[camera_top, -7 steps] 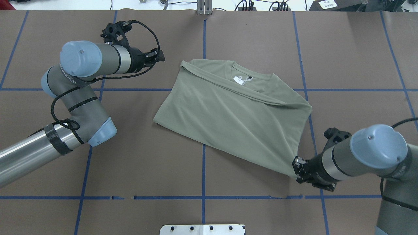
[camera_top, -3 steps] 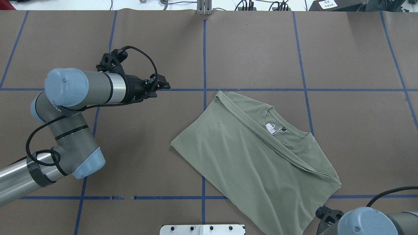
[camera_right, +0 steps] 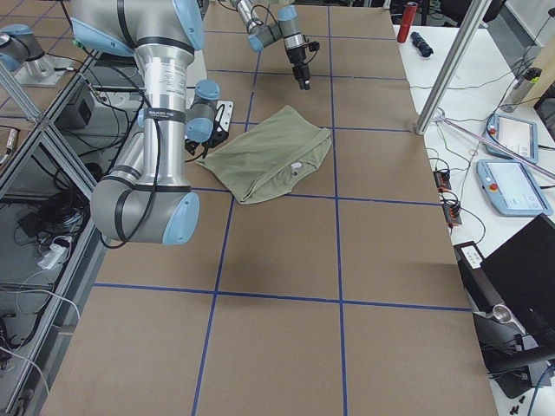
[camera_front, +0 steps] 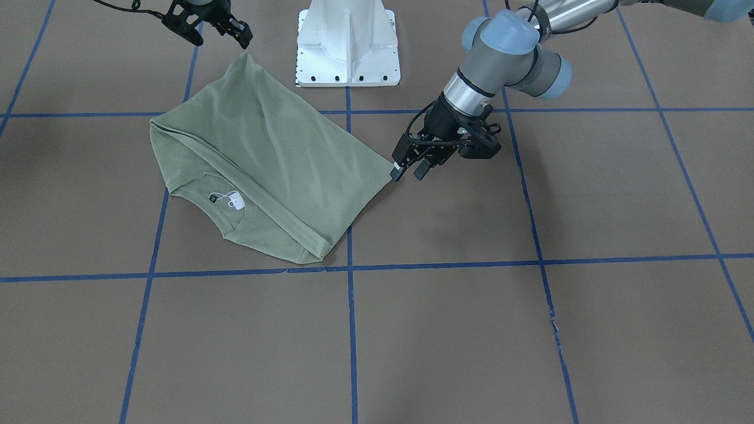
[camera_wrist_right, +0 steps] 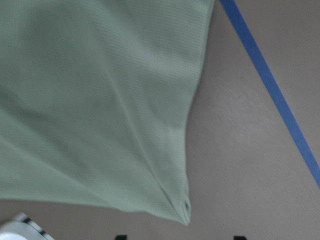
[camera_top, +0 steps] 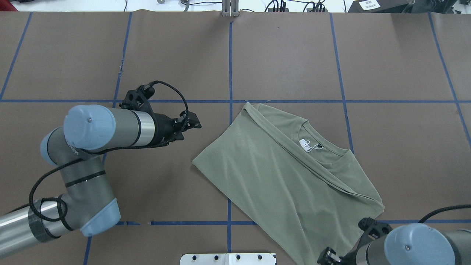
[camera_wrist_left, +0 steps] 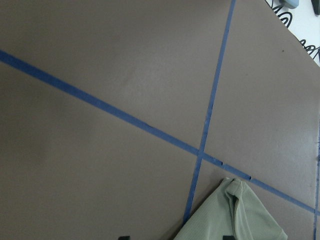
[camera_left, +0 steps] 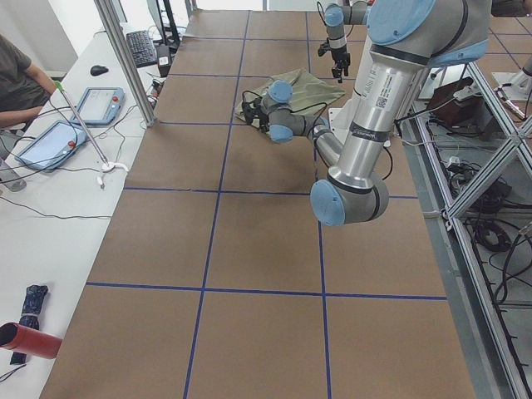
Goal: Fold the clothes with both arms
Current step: 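Pull the shirt toward the robot with the right gripper while the left gripper lowers, then grasp the shirt edge nearest the left gripper with the left gripper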
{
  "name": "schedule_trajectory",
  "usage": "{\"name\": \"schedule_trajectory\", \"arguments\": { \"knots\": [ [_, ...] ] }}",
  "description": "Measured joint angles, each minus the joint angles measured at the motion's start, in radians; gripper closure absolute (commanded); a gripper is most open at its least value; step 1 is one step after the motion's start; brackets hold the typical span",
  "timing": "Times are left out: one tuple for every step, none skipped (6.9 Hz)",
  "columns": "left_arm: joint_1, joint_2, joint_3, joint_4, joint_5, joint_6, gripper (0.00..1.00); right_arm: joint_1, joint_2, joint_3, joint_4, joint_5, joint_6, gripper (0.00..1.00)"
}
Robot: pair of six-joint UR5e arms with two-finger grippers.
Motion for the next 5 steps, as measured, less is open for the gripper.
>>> {"name": "schedule_trajectory", "arguments": {
  "knots": [
    [0.068, 0.004, -0.029, 0.087, 0.055, -0.012, 0.29, 0.101, 0.016, 0.0, 0.001, -0.006, -0.002, 0.0],
    [0.119, 0.003, -0.021, 0.125, 0.094, -0.019, 0.32, 0.195, 0.039, -0.003, 0.001, -0.007, -0.007, 0.0],
    [0.143, -0.006, 0.006, 0.138, 0.112, -0.023, 0.33, 0.255, 0.05, -0.009, 0.001, -0.007, -0.011, 0.0],
    [0.15, -0.014, 0.026, 0.142, 0.119, -0.023, 0.38, 0.279, 0.054, -0.017, 0.001, -0.008, -0.014, 0.0],
    [0.152, -0.017, 0.036, 0.143, 0.121, -0.02, 0.41, 0.287, 0.056, -0.022, 0.001, -0.008, -0.014, 0.0]
  ]
}}
